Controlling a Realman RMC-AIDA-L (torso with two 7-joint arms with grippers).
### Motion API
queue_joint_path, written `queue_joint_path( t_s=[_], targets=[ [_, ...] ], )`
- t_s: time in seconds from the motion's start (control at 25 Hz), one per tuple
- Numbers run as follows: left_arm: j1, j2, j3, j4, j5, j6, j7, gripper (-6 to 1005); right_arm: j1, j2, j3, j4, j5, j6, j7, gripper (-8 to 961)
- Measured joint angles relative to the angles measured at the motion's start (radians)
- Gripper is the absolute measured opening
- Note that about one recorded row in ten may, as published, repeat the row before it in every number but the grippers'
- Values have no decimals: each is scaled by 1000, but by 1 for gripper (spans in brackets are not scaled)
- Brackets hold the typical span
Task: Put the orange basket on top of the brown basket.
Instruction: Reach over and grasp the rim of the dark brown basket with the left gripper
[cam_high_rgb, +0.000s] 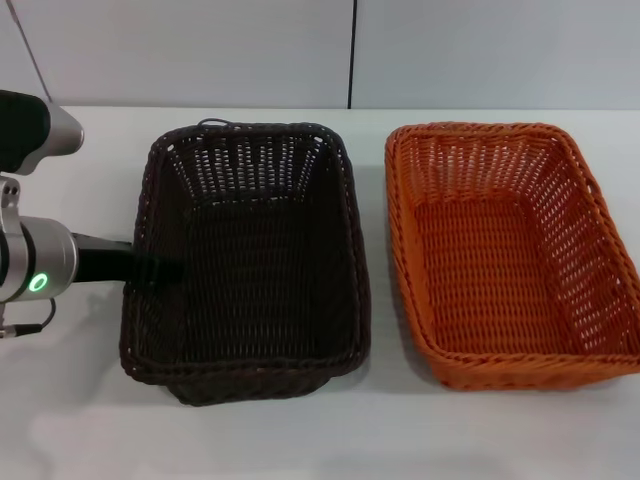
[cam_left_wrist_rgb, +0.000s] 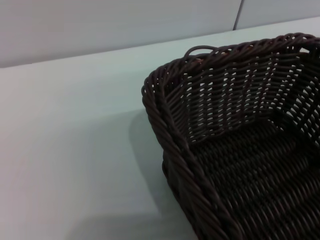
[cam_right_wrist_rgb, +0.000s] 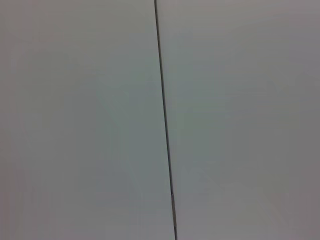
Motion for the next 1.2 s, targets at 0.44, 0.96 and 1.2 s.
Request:
queue_joint_path(
  t_s=[0.44,0.96,1.2],
  targets=[
    [-22,5,-6,20,-10,-11,12,565,-2,0,-3,-2,0,2,0,677],
    [-53,5,-46,-28,-26,-139,253,326,-3,0,2,-6,0,10,0,678],
    [-98,5,-218,-64,-88,-266,566,276,-3,0,3,-8,0,12,0,678]
  ],
)
